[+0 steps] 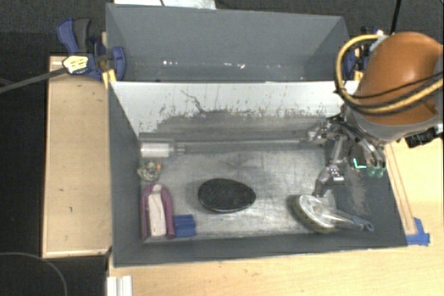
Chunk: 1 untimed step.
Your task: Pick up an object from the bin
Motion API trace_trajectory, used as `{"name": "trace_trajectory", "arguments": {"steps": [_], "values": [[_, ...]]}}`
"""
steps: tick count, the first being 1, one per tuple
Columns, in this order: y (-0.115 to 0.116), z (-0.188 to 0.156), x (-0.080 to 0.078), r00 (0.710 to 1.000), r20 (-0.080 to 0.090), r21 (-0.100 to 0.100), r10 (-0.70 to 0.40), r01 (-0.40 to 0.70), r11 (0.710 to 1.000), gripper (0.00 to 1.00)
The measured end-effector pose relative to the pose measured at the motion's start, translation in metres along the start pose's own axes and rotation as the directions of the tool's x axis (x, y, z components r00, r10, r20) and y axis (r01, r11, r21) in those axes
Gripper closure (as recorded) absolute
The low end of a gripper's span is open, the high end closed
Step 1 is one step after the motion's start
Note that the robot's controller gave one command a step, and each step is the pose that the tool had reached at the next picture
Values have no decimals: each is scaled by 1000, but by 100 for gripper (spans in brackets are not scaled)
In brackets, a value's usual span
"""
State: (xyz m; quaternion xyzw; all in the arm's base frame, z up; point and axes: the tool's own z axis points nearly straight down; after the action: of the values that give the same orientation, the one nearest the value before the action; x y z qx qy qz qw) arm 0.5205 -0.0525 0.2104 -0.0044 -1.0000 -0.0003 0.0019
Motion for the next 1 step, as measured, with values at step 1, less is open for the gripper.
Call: {"name": "trace_trajectory", "arguments": {"steps": [1], "values": [[-17,136,34,939,12,4,-345,345,939,0]]}}
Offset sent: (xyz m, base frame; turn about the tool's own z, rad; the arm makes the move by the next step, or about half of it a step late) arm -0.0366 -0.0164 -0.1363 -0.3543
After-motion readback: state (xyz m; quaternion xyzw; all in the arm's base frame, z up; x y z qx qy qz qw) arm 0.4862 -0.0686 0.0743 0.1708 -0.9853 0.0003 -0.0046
